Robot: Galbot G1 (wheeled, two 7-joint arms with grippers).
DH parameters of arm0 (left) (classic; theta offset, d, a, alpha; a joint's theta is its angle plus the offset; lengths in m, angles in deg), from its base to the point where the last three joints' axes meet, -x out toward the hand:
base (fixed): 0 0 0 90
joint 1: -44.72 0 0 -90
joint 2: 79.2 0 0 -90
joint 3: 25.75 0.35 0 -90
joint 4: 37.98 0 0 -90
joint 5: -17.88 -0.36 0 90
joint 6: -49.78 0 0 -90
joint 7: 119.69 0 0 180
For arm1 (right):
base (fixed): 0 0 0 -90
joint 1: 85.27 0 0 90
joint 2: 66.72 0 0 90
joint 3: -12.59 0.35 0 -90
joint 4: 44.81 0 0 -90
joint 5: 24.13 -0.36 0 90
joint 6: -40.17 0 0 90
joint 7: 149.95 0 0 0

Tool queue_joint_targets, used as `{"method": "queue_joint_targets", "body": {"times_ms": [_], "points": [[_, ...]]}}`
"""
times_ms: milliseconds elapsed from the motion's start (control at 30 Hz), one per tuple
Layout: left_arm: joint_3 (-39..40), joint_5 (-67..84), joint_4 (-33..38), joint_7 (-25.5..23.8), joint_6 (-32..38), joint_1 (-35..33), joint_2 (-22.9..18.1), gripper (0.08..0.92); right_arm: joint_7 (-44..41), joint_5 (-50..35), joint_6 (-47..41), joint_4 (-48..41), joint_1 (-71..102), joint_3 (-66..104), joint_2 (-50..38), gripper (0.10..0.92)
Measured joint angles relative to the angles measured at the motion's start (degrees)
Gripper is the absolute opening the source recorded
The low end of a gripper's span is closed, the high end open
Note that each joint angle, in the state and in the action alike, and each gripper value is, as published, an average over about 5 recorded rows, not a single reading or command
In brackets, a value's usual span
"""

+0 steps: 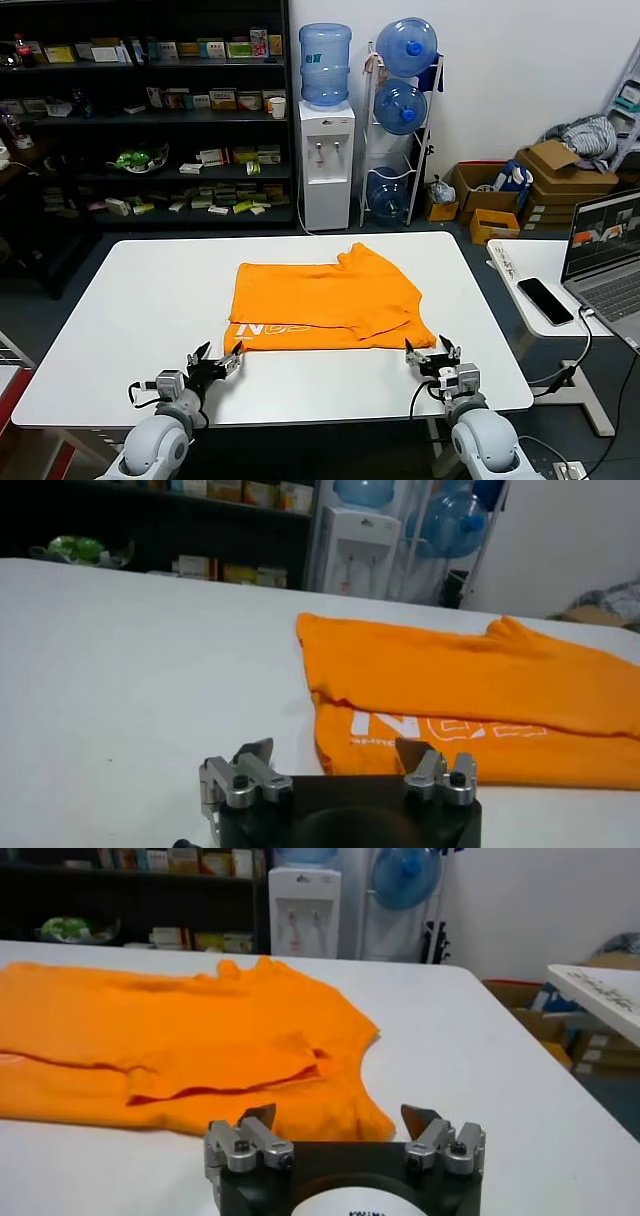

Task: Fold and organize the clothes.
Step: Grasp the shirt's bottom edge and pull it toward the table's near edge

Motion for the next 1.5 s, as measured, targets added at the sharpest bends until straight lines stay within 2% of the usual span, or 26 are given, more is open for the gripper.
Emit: {"method": "queue_joint_targets", "body": {"times_ms": [133, 700, 800, 867, 967, 1267, 1500], "points": [[0.64, 0.71, -0.15, 0.6, -0.92, 0.56, 0.08, 0.731, -0.18, -0.36, -0.02, -1.04, -0.6, -0.23, 0.05, 0.706], [1.55, 2.78, 1.15, 2.48, -3.75, 0.41, 1.46, 0.238, -0.18, 0.36, 0.47, 0.33, 0.45, -0.44, -0.91, 0.212], [1.57, 2.98, 1.64, 2.8, -3.71, 0.06, 1.58, 0.152, 0.22, 0.24, 0.19, 1.51, 1.21, -0.4, -1.35, 0.145], [1.56, 3.14, 2.08, 3.08, -3.69, -0.21, 1.79, 0.11, 0.54, 0.01, -0.1, 2.52, 1.81, -0.4, -1.71, 0.129], [1.4, 3.48, 2.92, 3.64, -3.77, -0.68, 2.22, 0.091, 1.06, -0.55, -0.71, 4.34, 2.94, -0.38, -2.37, 0.126], [0.07, 5.76, 8.4, 5.99, -4.81, -4.03, 5.01, 0.091, 2.94, -2.96, -3.77, 12.47, 9.64, 0.87, -5.74, 0.126], [-1.68, 7.31, 14.62, 7.64, -5.56, -10.45, 8.71, 0.091, 4.51, -4.78, -6.19, 19.96, 18.44, 3.19, -9.18, 0.125]]}}
